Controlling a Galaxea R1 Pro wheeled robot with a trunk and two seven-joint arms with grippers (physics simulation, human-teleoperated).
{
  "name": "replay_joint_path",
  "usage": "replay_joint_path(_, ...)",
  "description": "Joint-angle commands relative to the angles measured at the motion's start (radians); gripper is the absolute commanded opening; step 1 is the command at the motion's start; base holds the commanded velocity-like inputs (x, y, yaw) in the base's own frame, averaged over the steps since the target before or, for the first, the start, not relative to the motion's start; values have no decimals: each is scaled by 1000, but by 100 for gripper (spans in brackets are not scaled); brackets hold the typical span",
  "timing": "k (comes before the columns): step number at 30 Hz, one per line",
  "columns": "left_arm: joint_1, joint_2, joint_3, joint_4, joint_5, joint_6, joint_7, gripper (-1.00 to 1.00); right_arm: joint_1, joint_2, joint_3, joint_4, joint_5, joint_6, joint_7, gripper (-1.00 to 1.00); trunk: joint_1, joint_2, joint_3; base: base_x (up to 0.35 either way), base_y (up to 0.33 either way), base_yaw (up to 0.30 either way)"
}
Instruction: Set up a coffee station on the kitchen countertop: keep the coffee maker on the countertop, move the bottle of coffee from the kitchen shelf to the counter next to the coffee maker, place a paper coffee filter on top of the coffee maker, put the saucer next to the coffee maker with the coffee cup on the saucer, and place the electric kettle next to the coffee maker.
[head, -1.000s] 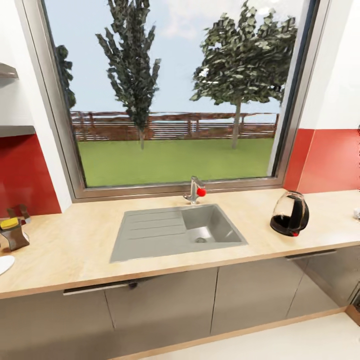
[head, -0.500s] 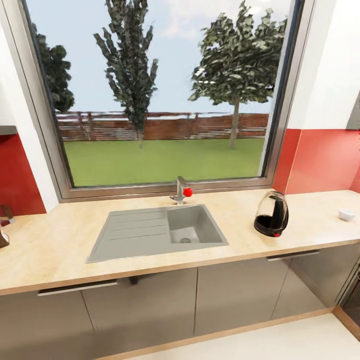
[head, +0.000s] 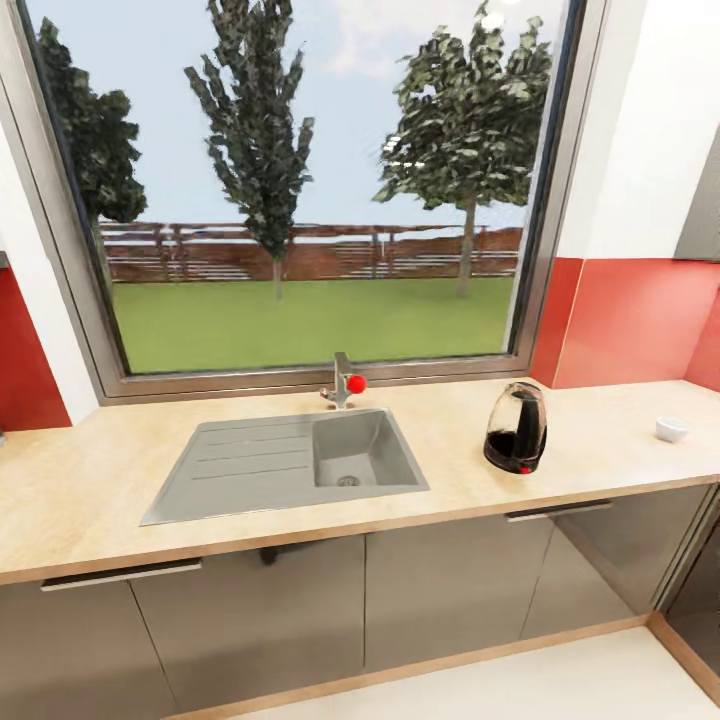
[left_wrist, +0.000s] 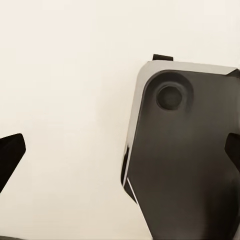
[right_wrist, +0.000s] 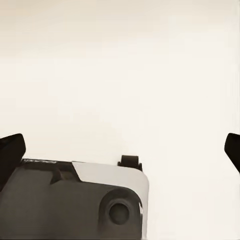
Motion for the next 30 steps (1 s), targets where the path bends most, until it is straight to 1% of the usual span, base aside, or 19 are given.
replay_joint_path(1,0,0,7,1,5,-5,-1,100,-1,-1,7,-29,-10,-18,1,100,0,-1,-2,0,-22,0)
replay_joint_path(2,0,0,7,1,5,-5,-1,100,-1,-2,7,-43,-10,-30,1,100,0,-1,-2,0,-18,0)
replay_joint_path(4,2,0,7,1,5,-5,-1,100,-1,-2,4,-85,-10,-93,-1,100,0,-1,-2,0,-9,0)
replay_joint_path(5,2,0,7,1,5,-5,-1,100,-1,-2,3,-95,-11,-111,-3,100,0,-1,-2,0,-6,0)
replay_joint_path(6,2,0,7,1,5,-5,-1,100,-1,-2,2,-111,-11,-144,-9,100,0,-1,-2,0,-4,0)
replay_joint_path(8,2,0,7,1,5,-5,-1,100,-1,0,1,-138,-12,-180,-30,100,0,-1,-2,0,-2,0)
replay_joint_path(9,2,0,7,1,5,-5,-1,100,-1,0,1,-149,-12,-189,-40,100,0,-1,-2,0,-2,0)
replay_joint_path(11,2,0,7,1,5,-5,-1,100,-1,1,1,-202,-14,-208,-78,100,0,-1,-2,0,0,0)
replay_joint_path(14,2,0,7,1,5,-6,-2,100,-1,1,0,-272,-15,-219,-105,100,0,-1,-2,0,0,0)
replay_joint_path(15,2,0,7,0,5,-6,-2,100,-1,1,0,-287,-15,-220,-108,100,0,-1,-2,0,0,0)
replay_joint_path(20,2,2,7,1,5,-5,-1,100,-1,0,-2,-447,-15,-224,-119,100,0,-1,-2,31,0,0)
replay_joint_path(21,3,2,7,1,5,-4,-1,100,-2,0,-4,-466,-15,-224,-119,100,0,-1,-2,58,0,0)
replay_joint_path(22,7,3,7,1,5,-4,-1,100,-2,0,-18,-519,-15,-224,-120,100,0,-1,-2,33,0,0)
replay_joint_path(23,14,6,5,1,4,-9,-2,100,-2,0,-77,-635,-15,-223,-120,100,0,-1,-2,7,0,0)
replay_joint_path(27,16,5,4,1,4,-11,-2,100,-2,0,-121,-752,-15,-220,-120,100,0,-1,-2,3,0,0)
replay_joint_path(28,16,5,4,1,4,-10,-2,100,-2,0,-126,-765,-15,-219,-120,100,0,-1,-2,0,0,0)
replay_joint_path(29,16,5,4,1,4,-7,-2,100,-2,0,-155,-832,-15,-214,-120,100,0,-1,-2,0,0,0)
replay_joint_path(30,16,5,4,1,4,-5,-2,100,-1,0,-166,-879,-15,-200,-120,100,0,-1,-2,0,0,0)
